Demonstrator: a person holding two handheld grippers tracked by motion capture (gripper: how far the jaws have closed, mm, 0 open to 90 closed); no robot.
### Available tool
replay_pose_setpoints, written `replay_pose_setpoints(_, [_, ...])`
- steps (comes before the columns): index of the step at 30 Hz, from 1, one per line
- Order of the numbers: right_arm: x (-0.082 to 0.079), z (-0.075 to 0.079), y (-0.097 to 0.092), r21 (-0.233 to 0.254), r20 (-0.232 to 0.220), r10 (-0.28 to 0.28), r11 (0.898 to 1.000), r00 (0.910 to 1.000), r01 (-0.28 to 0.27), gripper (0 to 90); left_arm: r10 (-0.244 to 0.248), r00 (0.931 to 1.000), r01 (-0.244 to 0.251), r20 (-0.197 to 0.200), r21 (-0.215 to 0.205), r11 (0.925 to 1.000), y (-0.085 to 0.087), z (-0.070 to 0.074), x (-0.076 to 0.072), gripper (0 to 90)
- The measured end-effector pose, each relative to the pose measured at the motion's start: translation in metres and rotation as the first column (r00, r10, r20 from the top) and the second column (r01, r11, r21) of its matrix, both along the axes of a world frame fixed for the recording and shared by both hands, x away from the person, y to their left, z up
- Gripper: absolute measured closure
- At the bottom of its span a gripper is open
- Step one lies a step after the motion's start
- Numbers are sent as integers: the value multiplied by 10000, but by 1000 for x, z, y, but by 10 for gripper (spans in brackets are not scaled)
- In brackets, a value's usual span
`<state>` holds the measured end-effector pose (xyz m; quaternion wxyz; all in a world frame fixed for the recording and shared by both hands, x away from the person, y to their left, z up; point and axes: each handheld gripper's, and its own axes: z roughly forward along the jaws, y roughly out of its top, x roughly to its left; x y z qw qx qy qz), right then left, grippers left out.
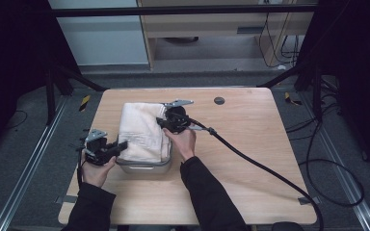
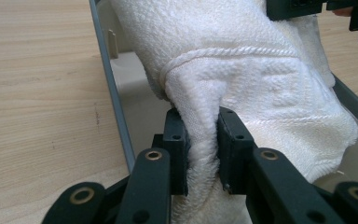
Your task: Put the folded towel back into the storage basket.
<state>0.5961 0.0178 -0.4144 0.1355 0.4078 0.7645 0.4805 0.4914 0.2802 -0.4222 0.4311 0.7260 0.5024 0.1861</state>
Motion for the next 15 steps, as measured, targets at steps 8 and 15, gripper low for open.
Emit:
replay_pose_setpoints(8, [1, -9, -1, -251, -43, 11, 9997, 10000, -13, 675, -6, 9998, 11, -199, 229, 9997, -3, -8, 5, 750])
replay_pose_setpoints(15, [0, -15, -1, -411, -48, -6, 9992, 10000, 4, 671, -5, 9994, 20, -358, 424, 9991, -5, -13, 8, 747])
